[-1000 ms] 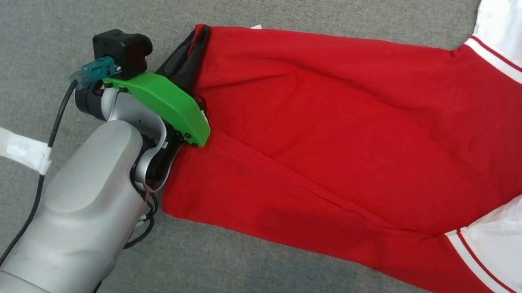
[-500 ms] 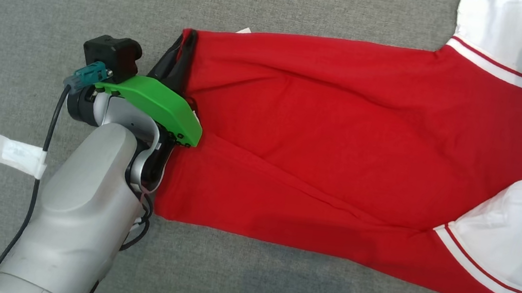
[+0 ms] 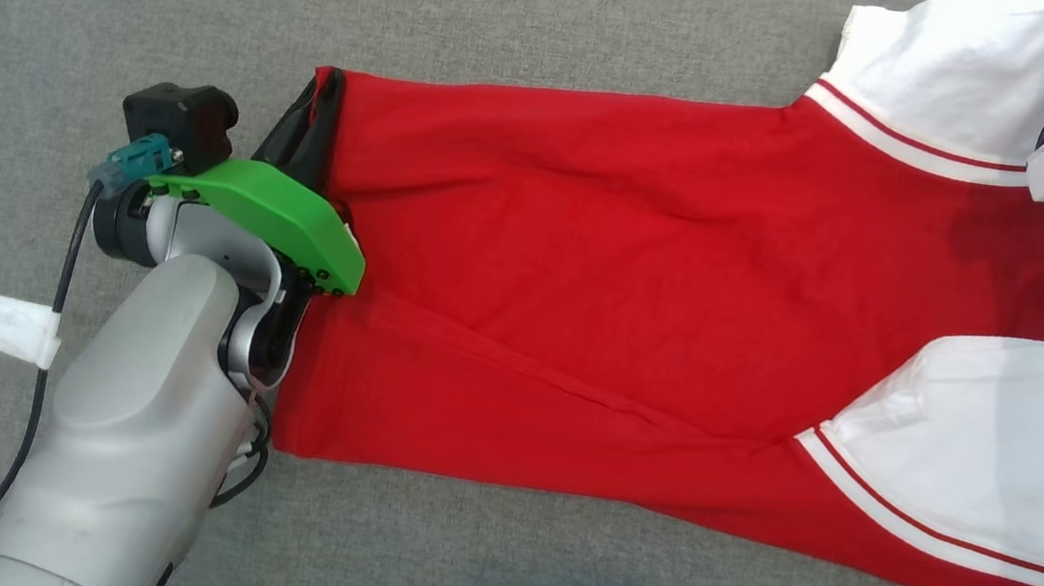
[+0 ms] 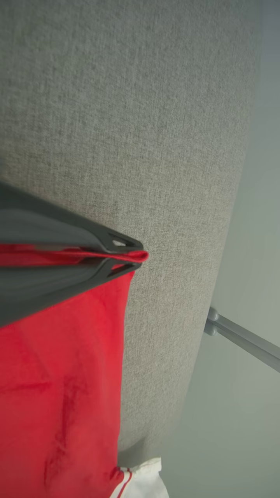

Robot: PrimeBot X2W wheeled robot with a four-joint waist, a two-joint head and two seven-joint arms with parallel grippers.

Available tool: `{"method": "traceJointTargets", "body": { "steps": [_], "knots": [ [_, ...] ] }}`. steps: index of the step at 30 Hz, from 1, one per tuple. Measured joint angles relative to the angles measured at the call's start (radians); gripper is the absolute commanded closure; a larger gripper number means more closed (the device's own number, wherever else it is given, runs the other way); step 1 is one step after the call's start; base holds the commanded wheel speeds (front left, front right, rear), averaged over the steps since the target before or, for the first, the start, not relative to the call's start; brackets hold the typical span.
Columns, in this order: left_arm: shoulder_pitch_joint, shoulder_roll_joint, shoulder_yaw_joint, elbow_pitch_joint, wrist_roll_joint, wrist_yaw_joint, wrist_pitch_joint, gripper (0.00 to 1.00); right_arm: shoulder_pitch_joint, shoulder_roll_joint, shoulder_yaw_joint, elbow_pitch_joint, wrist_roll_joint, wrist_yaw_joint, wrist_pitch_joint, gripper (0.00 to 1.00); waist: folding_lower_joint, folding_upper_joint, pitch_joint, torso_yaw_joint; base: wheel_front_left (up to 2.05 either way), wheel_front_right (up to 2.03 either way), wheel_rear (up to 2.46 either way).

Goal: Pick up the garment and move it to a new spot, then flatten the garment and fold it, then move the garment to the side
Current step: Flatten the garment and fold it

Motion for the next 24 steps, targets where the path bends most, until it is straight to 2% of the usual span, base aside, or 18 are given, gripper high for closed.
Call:
{"method": "traceJointTargets", "body": {
  "steps": [3, 9, 19, 24],
  "knots": [
    [0.024, 0.003, 0.001, 0.015, 0.000, -0.005, -0.007, 1.00, 0.038, 0.005, 0.014, -0.028, 0.008, 0.000, -0.038, 1.00, 0.0000, 0.0000, -0.029, -0.013, 0.00, 0.00, 0.00],
    [0.093, 0.006, 0.000, 0.025, -0.011, -0.019, -0.016, 1.00, 0.142, 0.032, 0.090, -0.104, 0.024, 0.001, -0.038, 1.00, 0.0000, 0.0000, -0.094, -0.037, 0.00, 0.00, 0.00],
    [0.209, 0.009, 0.004, 0.014, -0.035, -0.039, -0.026, 1.00, 0.339, -0.004, 0.097, -0.187, 0.073, 0.001, -0.047, 1.00, 0.0000, 0.0000, -0.214, -0.067, 0.00, 0.00, 0.00],
    [0.282, 0.036, 0.043, 0.003, -0.061, -0.040, -0.034, 1.00, 0.430, -0.009, 0.093, -0.226, 0.100, 0.001, -0.047, 1.00, 0.0000, 0.0000, -0.272, -0.080, 0.00, 0.00, 0.00]
  ]
}}
